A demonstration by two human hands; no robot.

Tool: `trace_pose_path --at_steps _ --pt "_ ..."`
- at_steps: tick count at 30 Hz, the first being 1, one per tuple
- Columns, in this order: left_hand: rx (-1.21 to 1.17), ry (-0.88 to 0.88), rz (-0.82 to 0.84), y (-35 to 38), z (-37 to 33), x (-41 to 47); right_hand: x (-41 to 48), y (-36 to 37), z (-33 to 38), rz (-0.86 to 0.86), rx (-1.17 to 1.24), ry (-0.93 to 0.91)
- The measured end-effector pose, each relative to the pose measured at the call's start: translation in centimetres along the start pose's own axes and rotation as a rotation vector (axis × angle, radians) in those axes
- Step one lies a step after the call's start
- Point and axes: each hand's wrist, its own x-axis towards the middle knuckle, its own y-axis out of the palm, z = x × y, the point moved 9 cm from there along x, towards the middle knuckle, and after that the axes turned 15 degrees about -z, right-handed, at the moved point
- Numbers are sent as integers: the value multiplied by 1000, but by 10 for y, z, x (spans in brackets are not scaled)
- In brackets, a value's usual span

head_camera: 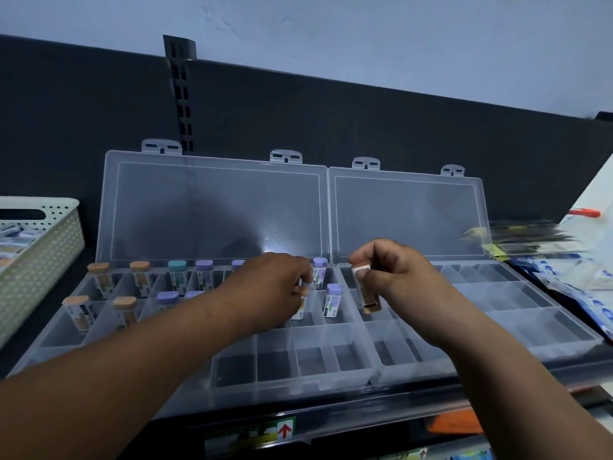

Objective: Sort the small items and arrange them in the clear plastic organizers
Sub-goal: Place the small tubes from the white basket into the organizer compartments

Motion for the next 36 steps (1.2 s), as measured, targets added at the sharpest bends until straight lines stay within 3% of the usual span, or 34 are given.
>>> trace_pose_path --at_steps 8,19,29,36 --pt "-21 94 -86 -16 -12 -5 -20 -1 18 93 50 -86" --pt "-1 135 -56 -16 -21 -15 -26 4 13 93 24 -69" --pt "12 151 -64 -21 -19 -14 -26 -4 3 34 -371 -193" --pt "0 135 -53 -19 -16 -13 -30 -6 -9 107 -617 -267"
